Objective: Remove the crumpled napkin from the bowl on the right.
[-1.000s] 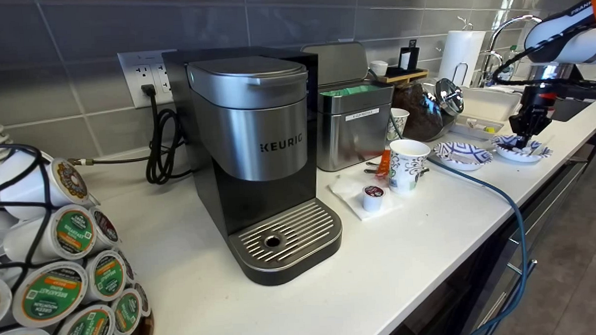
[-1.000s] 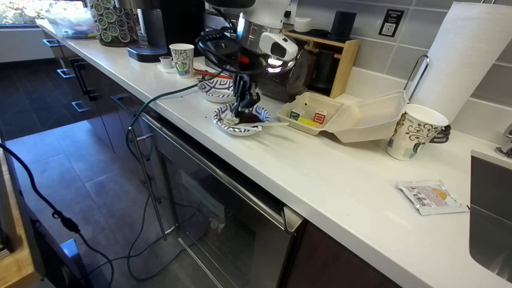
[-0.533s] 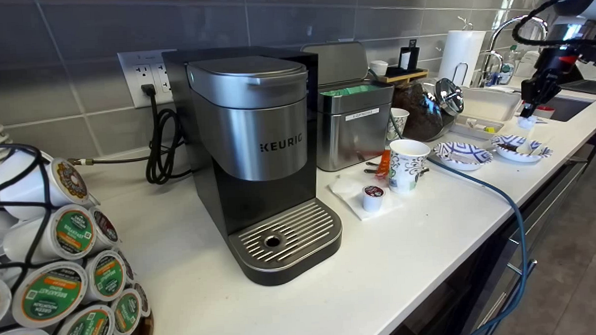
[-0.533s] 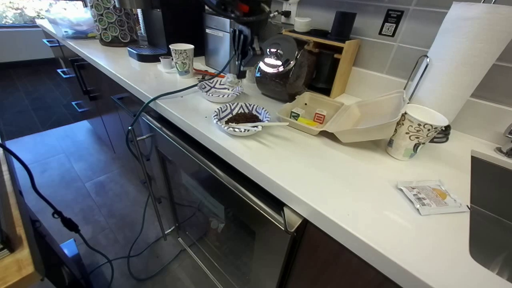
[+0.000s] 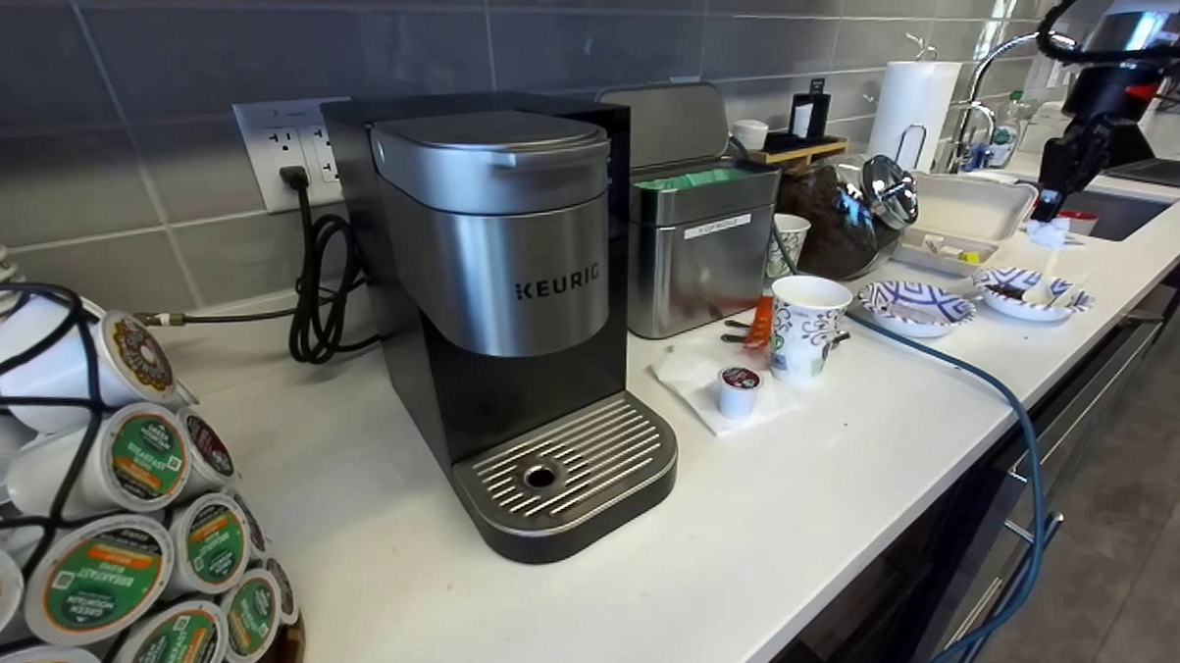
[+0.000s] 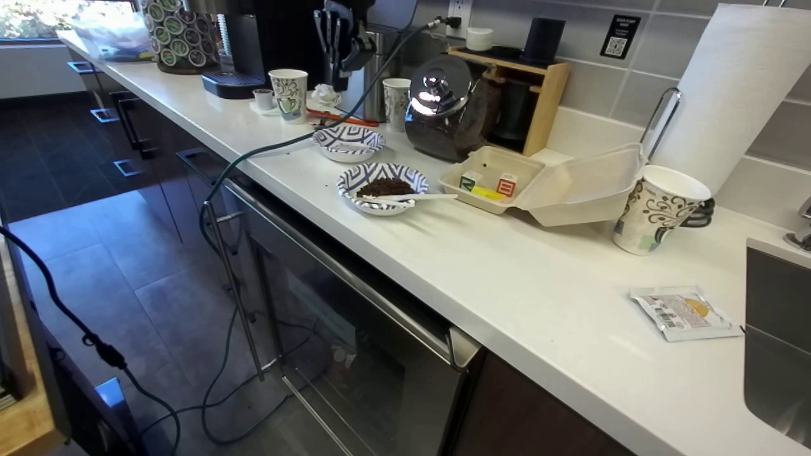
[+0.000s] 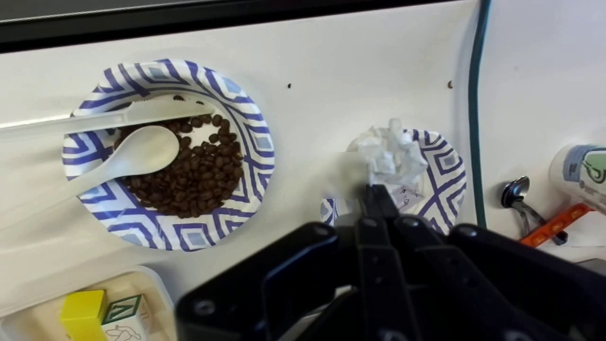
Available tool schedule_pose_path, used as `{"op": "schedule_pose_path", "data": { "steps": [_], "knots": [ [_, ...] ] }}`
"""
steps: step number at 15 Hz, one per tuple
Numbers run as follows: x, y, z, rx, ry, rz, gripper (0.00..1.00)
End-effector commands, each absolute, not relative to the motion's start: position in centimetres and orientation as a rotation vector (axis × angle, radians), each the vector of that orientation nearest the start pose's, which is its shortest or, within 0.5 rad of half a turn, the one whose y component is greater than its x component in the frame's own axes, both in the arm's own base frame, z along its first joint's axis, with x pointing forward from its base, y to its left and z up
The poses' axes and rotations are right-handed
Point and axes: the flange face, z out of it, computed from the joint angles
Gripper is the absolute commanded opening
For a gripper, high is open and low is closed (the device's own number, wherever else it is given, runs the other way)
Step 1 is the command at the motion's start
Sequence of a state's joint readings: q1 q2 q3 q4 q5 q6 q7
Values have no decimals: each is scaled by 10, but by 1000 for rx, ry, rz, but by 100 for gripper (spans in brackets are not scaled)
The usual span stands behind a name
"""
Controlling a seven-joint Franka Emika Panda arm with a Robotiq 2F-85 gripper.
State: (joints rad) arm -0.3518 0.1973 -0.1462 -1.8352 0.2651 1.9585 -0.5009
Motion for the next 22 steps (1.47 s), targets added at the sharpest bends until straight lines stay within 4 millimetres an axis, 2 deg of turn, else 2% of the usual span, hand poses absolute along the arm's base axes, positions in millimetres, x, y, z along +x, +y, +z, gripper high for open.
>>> {"op": "schedule_pose_path", "data": {
  "steps": [1, 3, 9, 13, 18, 22],
  "knots": [
    [541, -274, 419, -2917, 161, -57, 1],
    [539, -277, 417, -2917, 169, -53, 0],
    [536, -157, 364, -2844, -348, 42, 0],
    [529, -85, 349, -2763, -684, 61, 0],
    [525, -21, 354, -2668, -987, -96, 0],
    [526, 15, 356, -2640, -1160, -236, 0]
  ]
}}
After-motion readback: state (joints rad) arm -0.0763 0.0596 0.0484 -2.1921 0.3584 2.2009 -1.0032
